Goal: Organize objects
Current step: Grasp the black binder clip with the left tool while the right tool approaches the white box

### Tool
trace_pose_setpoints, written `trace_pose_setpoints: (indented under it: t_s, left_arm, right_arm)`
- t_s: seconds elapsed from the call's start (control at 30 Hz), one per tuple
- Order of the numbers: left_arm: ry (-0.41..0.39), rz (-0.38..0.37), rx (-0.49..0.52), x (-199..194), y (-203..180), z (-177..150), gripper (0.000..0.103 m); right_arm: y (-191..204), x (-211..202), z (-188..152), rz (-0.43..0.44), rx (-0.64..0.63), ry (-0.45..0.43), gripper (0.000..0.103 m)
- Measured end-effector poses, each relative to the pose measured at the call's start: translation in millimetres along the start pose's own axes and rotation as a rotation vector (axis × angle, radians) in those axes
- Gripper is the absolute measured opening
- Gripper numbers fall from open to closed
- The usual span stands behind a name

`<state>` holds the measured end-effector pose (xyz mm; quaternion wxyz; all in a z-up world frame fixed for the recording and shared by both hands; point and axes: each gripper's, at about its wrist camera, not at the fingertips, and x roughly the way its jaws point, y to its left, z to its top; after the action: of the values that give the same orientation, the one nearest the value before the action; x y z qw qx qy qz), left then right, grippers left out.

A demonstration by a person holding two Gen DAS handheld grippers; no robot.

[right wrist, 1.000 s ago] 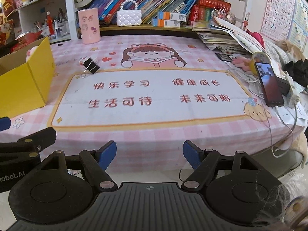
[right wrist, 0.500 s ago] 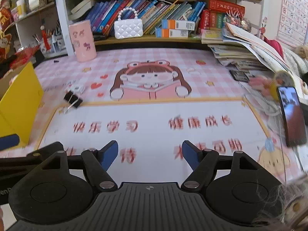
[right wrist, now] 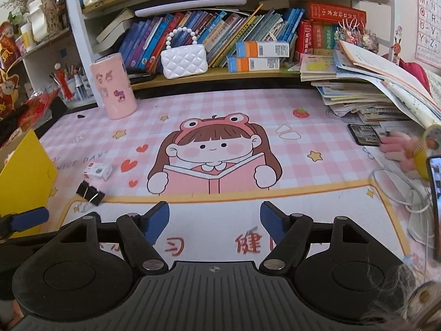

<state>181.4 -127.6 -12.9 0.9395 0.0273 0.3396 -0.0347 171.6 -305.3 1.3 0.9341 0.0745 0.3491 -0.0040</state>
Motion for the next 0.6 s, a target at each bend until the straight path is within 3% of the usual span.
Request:
trace_pose_setpoints:
  t_s: [0.3, 0.6]
  left_arm:
    - [0.026, 0.131, -0.042, 50.4, 8.2, 16.1, 0.080]
    - [0.094, 0.166, -0.058, 87.1, 21.0, 16.2, 0.079]
  right_arm:
    - [-6.3, 14.9, 13.5, 0.024, -0.016, 0.005, 0.072]
    - [-9.6, 10.5, 11.5, 0.029, -0.048, -0.001, 0.072]
